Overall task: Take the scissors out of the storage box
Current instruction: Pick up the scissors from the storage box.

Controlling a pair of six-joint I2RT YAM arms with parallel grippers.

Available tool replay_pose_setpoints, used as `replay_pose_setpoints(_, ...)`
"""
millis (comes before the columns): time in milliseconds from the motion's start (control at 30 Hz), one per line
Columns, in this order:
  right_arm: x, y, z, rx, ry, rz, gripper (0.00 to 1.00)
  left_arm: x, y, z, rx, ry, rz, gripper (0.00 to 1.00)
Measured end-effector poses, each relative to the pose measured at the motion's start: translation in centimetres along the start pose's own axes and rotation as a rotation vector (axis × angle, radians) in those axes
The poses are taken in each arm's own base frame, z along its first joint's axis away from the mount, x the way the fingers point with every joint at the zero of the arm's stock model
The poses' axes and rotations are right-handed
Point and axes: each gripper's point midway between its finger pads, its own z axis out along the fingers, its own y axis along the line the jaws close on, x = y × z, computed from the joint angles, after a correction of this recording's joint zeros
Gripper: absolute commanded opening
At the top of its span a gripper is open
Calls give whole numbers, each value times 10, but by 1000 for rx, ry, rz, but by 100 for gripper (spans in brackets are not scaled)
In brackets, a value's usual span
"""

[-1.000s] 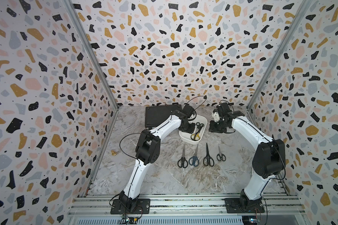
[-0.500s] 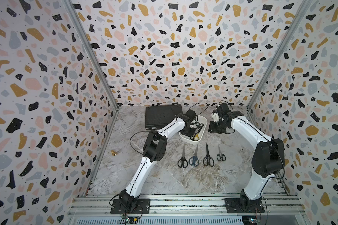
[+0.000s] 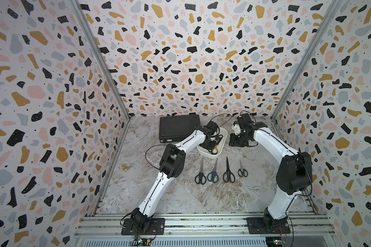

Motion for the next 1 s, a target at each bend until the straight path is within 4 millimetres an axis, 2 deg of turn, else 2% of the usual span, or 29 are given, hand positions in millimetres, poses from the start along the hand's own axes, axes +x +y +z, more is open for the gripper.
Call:
replay_pose_setpoints(100,1,-1,2,2,6,-1,34,-7,-3,-6,11,-10,-2,0)
replay_pose_setpoints(200,2,-1,4,4,13,-2,34,-20,-6,-24,22,-47,-13,0)
replay_pose_setpoints(367,2,-3,4,13,16,-7,34,-40,-10,-75,57,-135,-48,0)
replay_pose_setpoints(500,2,-7,4,26,15,-8,34,-33,-9,-118,85,-161,-90,0)
replay_pose_setpoints(600,2,-9,4,34,16,-13,34,-16,-2,-134,113,-143,-137,0)
replay_pose_setpoints(667,2,-12,3,41,16,-14,34,0,4,-137,135,-117,-180,0)
replay_pose_setpoints(767,2,-16,3,53,18,-14,34,28,22,-143,126,-76,-239,0)
replay_pose_setpoints(867,2,-17,2,58,18,-14,34,64,42,-161,72,-56,-275,0)
replay_pose_setpoints(1000,0,-17,0,60,13,-15,34,127,64,-195,-21,-59,-319,0)
